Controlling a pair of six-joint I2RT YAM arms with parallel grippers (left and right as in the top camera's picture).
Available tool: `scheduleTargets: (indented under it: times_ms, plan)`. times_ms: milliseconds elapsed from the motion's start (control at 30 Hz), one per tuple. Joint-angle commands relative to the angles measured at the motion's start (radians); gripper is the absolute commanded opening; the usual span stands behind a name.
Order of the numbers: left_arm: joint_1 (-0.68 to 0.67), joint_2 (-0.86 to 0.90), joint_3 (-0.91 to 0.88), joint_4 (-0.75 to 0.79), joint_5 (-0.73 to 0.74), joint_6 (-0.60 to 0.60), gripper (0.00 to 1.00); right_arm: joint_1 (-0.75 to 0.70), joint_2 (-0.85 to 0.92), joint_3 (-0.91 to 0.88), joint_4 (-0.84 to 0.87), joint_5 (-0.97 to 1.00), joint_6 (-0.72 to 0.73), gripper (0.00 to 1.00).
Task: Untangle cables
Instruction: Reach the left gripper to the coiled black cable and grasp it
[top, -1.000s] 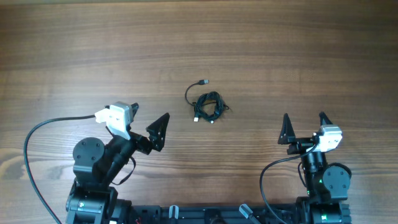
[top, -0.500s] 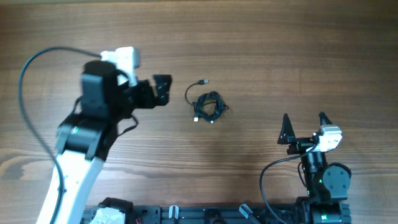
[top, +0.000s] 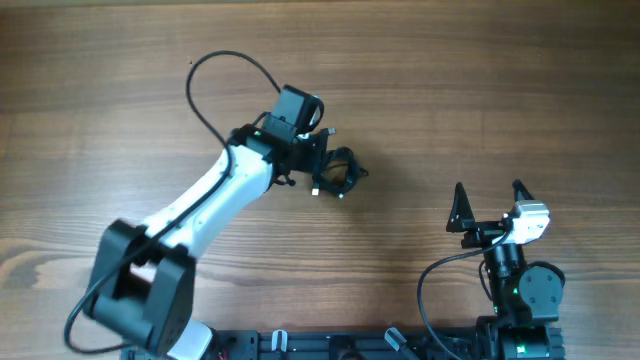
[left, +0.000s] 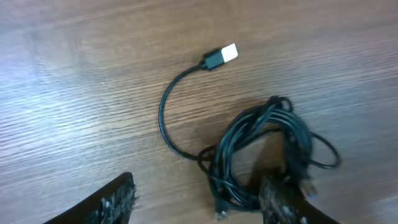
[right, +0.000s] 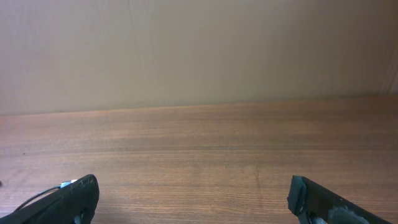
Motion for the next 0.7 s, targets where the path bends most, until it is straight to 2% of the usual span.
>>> scheduleTargets:
  times_ms: [0,100,167,200,233,333,467,500,533,600,667]
  plan:
    - [-0.004,0.080,0.015,0.029,0.063,0.020,0.65,0.003,-0.003,-0.001,0.002,-0.002,-0.009,1.00]
    - [-0.004,0.116,0.015,0.048,0.076,0.020,0.61,0.003,-0.003,-0.001,0.002,-0.002,-0.009,1.00]
    - [-0.004,0.126,0.014,0.063,0.076,0.020,0.56,0.003,-0.003,-0.001,0.002,-0.002,-0.008,1.00]
    - [-0.004,0.137,0.014,0.076,0.076,0.020,0.46,0.003,-0.003,-0.001,0.002,-0.002,-0.009,1.00]
    - [-0.004,0.145,0.014,0.084,0.077,0.020,0.40,0.003,-0.003,-0.001,0.002,-0.002,-0.009,1.00]
    - [-0.004,0.182,0.014,0.116,0.190,0.019,0.41,0.003,-0.003,-0.001,0.002,-0.002,-0.009,1.00]
    - [-0.005,0.211,0.014,0.124,0.216,0.019,0.28,0.003,-0.003,-0.001,0.002,-0.002,-0.009,1.00]
    - [-0.004,0.210,0.014,0.117,0.182,0.019,0.10,0.003,-0.003,-0.001,0.002,-0.002,-0.009,1.00]
    - [-0.003,0.206,0.014,0.109,0.125,0.018,0.04,0.003,-0.003,-0.001,0.002,-0.002,-0.009,1.00]
    - [0.002,0.187,0.015,0.097,-0.007,-0.048,0.04,0.003,-0.003,-0.001,0.002,-0.002,-0.009,1.00]
    - [0.004,0.134,0.016,0.048,-0.115,-0.200,0.04,0.003,-0.003,-0.001,0.002,-0.002,-0.009,1.00]
